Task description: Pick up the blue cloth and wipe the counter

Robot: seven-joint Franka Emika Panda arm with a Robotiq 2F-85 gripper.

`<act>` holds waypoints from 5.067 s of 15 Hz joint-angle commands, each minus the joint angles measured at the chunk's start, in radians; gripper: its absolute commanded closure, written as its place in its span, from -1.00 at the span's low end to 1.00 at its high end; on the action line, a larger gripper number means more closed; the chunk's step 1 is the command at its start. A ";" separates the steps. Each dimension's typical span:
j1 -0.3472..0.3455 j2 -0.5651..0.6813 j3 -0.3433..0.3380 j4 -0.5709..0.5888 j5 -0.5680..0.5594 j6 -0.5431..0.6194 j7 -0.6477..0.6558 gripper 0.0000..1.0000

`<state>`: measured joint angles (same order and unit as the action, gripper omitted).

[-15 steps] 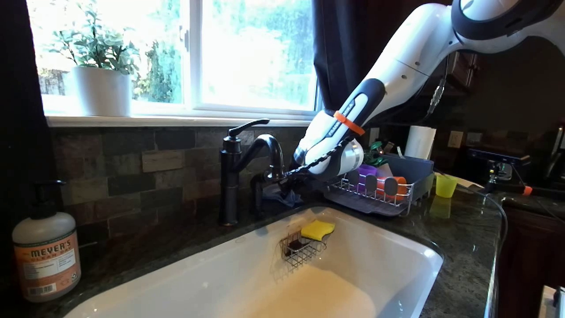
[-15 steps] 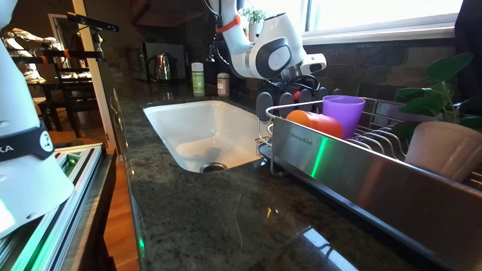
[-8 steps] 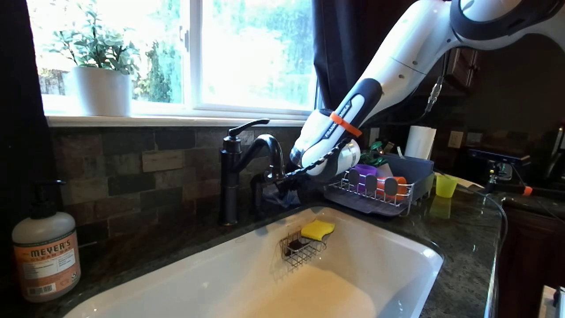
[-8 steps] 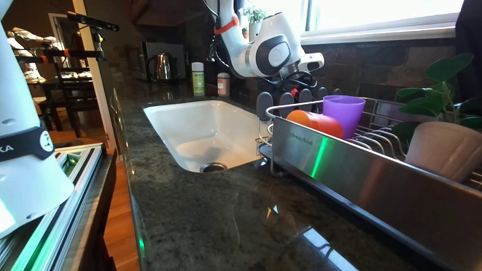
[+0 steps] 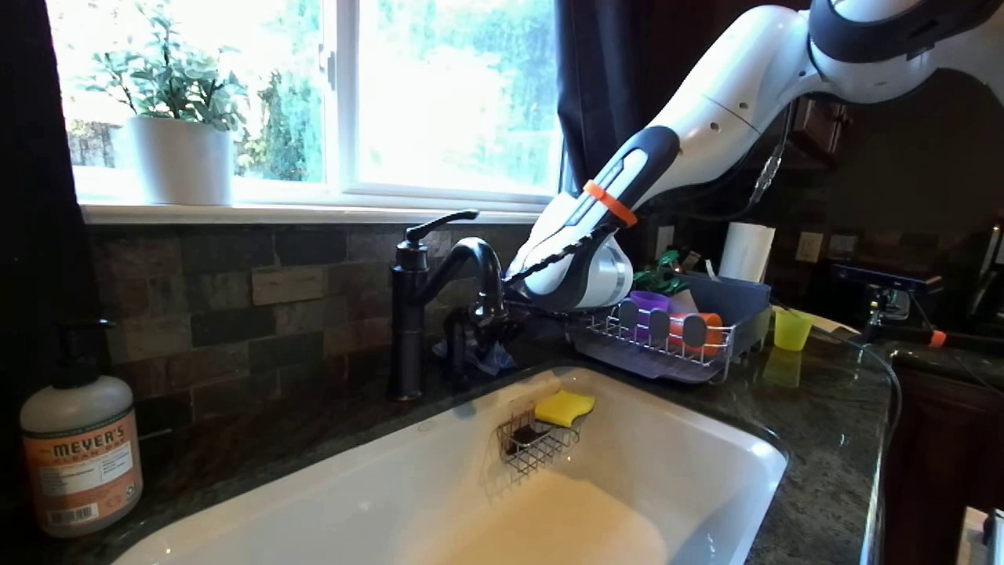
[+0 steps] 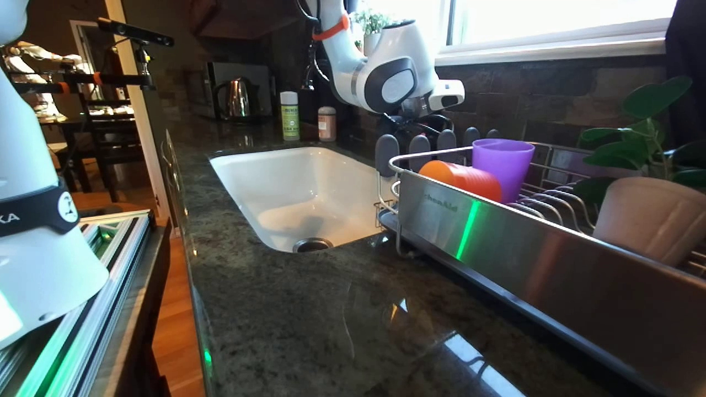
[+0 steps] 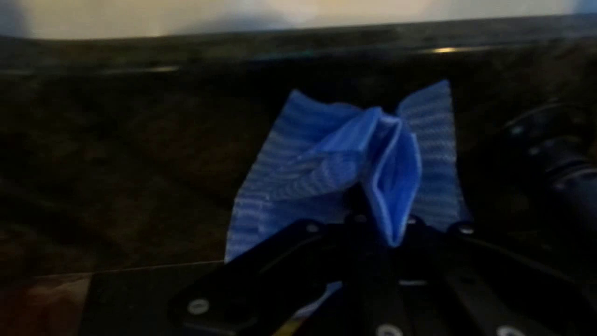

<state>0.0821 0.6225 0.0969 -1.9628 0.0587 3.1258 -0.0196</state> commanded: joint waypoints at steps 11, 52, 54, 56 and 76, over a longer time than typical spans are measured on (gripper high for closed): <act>0.031 -0.257 -0.006 -0.253 -0.026 -0.127 0.040 0.97; -0.482 -0.099 0.783 -0.309 0.114 -0.077 -0.308 0.97; -0.375 -0.133 0.700 -0.336 0.098 -0.025 -0.255 0.97; -0.310 -0.130 0.667 -0.353 0.085 0.004 -0.227 0.97; 0.433 -0.097 -0.090 -0.370 0.280 0.384 -0.018 0.97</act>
<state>0.4337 0.5326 0.0858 -2.3173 0.2357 3.5120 -0.0404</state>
